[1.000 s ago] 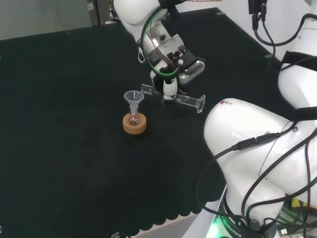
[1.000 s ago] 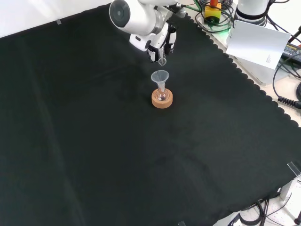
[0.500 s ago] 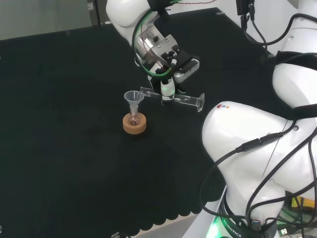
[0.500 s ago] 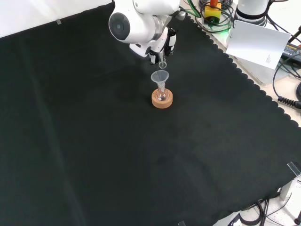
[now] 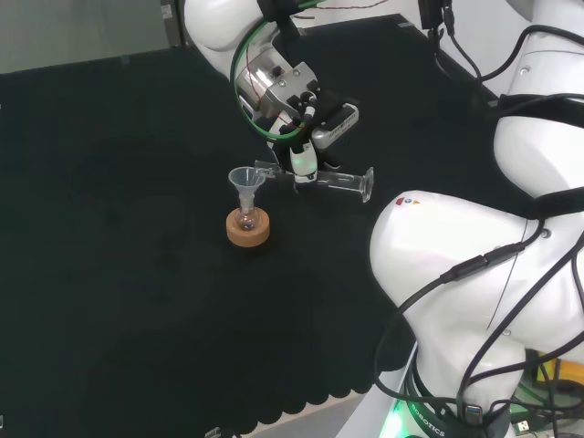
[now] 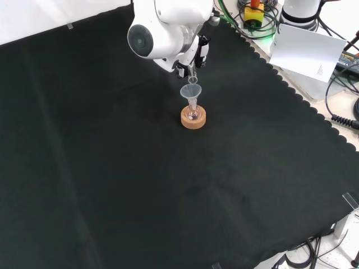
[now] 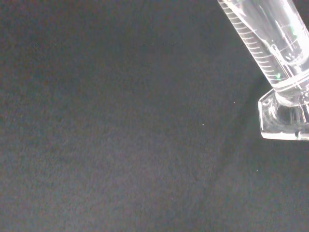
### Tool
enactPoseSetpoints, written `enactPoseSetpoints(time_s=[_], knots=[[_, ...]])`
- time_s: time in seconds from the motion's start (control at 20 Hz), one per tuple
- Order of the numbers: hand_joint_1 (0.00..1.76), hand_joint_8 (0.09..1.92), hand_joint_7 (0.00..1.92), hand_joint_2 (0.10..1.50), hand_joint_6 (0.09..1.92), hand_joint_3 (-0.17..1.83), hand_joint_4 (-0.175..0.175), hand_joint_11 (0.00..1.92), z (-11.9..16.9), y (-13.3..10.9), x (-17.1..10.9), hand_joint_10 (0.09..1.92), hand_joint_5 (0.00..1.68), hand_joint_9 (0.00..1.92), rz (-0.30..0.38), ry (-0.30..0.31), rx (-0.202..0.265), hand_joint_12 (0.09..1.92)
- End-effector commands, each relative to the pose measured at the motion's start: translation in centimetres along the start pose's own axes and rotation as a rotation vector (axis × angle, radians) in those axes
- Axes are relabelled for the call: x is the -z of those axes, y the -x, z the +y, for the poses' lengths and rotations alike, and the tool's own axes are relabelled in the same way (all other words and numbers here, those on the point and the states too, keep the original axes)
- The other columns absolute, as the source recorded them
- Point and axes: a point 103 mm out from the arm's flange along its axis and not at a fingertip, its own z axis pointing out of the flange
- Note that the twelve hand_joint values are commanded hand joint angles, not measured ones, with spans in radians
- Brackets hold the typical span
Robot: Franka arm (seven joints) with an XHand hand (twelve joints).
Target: Pour the water from the graduated cylinder into the round-bottom flask.
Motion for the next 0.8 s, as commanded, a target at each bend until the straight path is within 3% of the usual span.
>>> enactPoseSetpoints(time_s=[0.05,0.8], knots=[[1.14,0.4,1.18,1.16,1.11,0.0,-0.175,1.16,0.02,0.28,0.32,0.12,0.92,1.34,-0.015,-0.038,-0.028,0.84],[1.14,0.39,1.19,1.16,1.11,0.0,-0.175,1.17,-0.37,0.22,1.0,0.11,0.91,1.35,-0.043,-0.097,-0.051,0.83]])
